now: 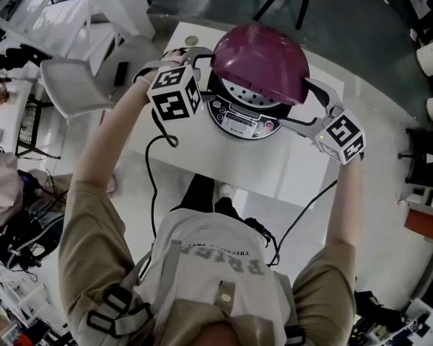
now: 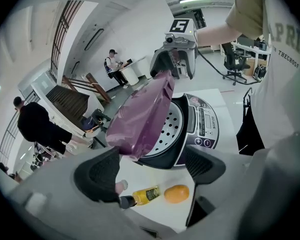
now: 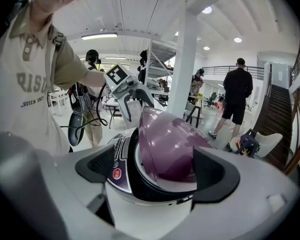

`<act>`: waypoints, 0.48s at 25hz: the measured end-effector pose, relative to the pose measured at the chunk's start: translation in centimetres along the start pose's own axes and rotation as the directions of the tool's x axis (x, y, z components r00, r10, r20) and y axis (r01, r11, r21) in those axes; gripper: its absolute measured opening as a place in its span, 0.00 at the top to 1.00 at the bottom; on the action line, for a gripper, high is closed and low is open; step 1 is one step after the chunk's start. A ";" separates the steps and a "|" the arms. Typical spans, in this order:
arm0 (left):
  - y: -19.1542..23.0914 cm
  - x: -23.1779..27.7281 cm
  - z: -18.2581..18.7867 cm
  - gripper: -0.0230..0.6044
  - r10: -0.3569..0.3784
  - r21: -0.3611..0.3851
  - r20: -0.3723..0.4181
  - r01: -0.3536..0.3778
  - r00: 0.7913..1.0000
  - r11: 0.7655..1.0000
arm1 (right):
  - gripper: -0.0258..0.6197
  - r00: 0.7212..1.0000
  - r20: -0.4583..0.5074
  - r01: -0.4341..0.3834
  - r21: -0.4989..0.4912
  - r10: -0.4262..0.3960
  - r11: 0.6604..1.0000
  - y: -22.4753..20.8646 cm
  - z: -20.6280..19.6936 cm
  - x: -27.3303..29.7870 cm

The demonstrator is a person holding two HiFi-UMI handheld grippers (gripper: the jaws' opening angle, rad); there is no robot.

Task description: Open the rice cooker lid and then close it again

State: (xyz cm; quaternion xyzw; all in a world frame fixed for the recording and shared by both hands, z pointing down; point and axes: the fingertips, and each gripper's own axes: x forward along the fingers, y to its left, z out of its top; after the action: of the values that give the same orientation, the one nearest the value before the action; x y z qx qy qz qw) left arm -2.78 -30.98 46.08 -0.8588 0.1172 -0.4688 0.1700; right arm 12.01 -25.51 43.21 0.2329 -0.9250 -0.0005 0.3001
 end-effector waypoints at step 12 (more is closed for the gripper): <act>-2.0 1.1 -1.5 0.29 -0.079 -0.014 -0.013 0.078 0.997 0.997 | 0.24 0.999 -0.017 -0.033 0.000 0.033 0.999 1.0 -1.6 1.4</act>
State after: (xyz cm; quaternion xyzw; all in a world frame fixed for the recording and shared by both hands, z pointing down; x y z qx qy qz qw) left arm -3.36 -29.85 48.41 -0.8607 0.0876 -0.4801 0.1449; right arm 11.46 -24.97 45.41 0.2173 -0.9263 0.0062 0.3079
